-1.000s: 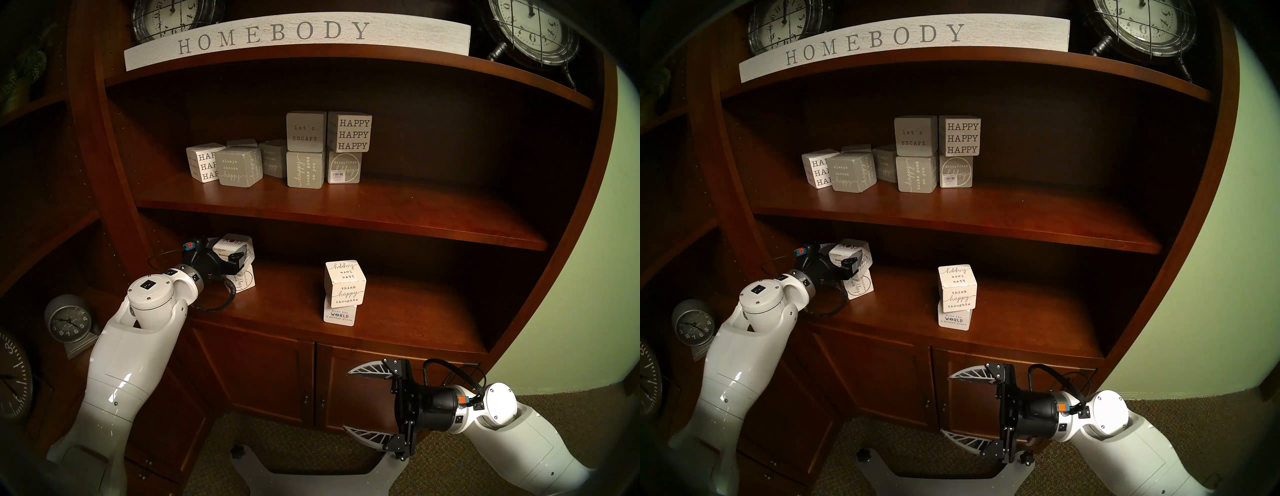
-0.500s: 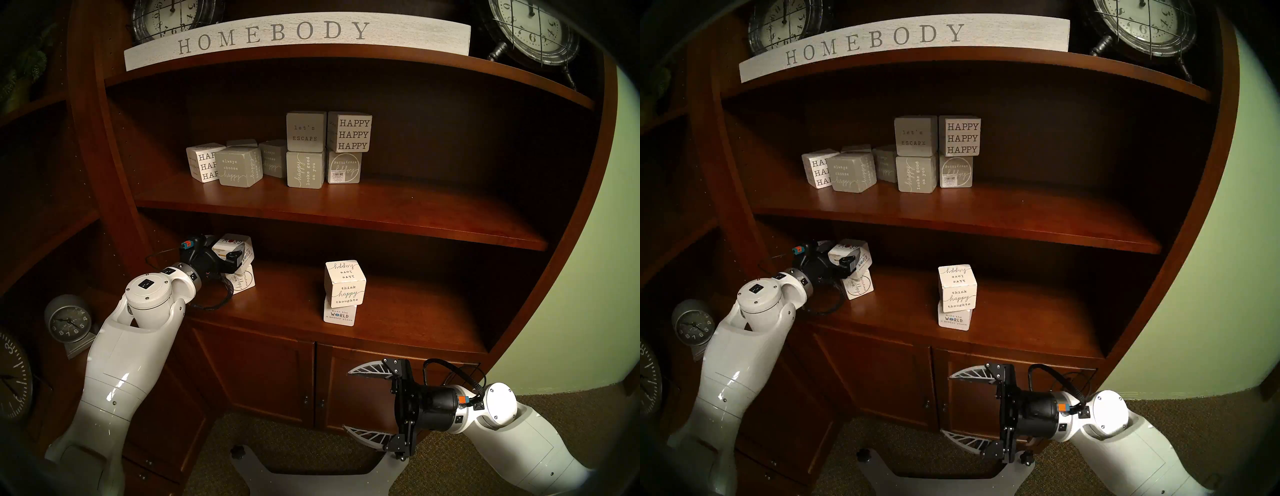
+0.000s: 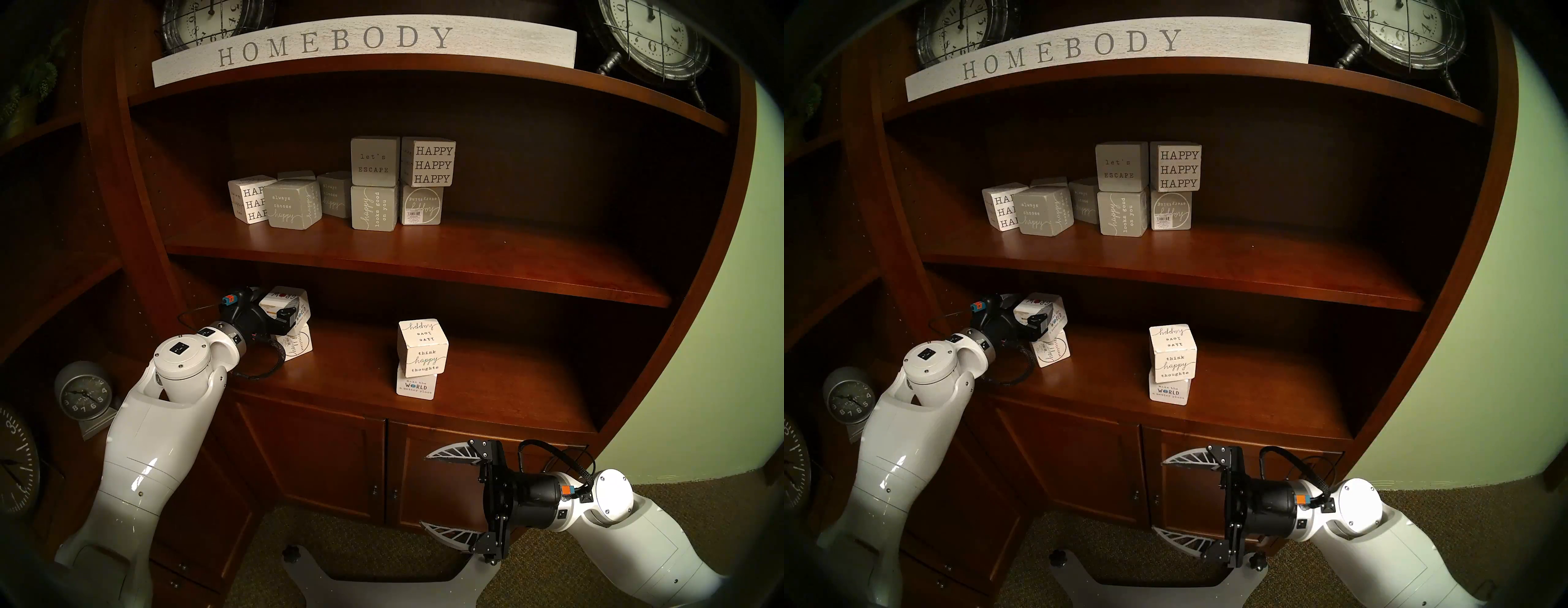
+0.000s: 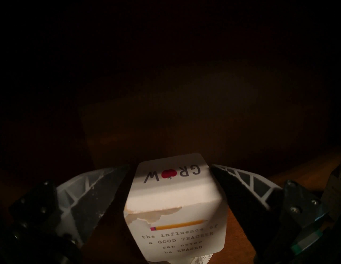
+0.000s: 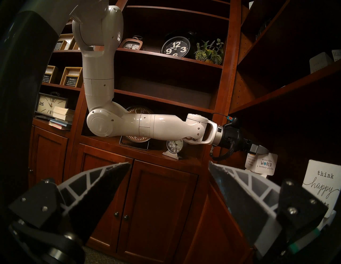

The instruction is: Stack four cubes vertically into two groups

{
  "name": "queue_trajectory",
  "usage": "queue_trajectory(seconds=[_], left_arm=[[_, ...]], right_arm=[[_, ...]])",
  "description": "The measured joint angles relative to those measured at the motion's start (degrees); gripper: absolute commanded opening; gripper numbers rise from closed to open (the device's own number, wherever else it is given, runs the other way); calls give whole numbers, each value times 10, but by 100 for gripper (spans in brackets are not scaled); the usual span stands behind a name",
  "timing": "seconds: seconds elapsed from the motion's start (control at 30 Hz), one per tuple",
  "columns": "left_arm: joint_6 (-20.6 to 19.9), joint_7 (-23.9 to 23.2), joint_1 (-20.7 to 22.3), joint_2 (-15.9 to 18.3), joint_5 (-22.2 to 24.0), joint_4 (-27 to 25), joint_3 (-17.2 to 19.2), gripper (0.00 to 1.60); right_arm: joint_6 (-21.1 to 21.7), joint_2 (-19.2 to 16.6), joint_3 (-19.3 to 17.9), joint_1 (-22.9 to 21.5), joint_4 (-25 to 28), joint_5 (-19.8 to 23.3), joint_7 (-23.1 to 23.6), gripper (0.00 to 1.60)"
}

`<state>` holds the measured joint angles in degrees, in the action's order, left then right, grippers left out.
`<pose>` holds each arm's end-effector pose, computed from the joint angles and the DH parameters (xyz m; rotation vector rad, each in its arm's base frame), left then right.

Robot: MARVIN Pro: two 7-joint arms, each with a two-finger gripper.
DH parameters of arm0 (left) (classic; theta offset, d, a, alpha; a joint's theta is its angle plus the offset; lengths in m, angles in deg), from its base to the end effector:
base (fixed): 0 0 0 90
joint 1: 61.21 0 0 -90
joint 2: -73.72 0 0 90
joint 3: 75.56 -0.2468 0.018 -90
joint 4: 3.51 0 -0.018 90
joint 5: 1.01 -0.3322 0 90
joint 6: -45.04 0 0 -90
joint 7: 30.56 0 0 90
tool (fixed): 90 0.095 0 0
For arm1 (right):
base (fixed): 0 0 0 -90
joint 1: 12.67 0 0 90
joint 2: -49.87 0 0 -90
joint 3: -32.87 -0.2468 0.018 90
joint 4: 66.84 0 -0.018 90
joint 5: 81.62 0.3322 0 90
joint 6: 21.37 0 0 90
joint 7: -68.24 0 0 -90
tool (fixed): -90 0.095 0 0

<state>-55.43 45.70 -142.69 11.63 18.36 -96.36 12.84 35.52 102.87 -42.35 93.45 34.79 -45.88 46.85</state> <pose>0.4717 0.0834 -0.1731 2.1646 -0.4463 2.1257 0.2681 0.0448 -0.2768 -0.9749 -1.2181 -1.5463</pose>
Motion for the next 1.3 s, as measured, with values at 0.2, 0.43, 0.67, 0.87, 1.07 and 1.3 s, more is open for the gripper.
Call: queue_trajectory(seconds=[0.2, 0.43, 0.67, 0.87, 1.07, 1.3], left_arm=[[2, -4, -3, 0, 5, -11, 4, 160], [2, -3, -14, 1, 9, -32, 13, 160], [1, 5, -44, 6, 11, -75, 26, 160], [0, 12, -78, 11, 13, -113, 41, 160], [-1, 16, -105, 14, 15, -128, 51, 160], [-2, 24, -126, 16, 12, -130, 53, 160]], right_arm=[[0, 1, 0, 0, 0, 0, 1, 160], [1, 1, -1, 0, 0, -1, 1, 160], [1, 2, -2, 1, 0, -1, 2, 160], [1, 3, -3, 1, 0, -1, 3, 160], [2, 3, -3, 1, 0, -1, 3, 160], [2, 4, -4, 1, 0, -1, 4, 160]])
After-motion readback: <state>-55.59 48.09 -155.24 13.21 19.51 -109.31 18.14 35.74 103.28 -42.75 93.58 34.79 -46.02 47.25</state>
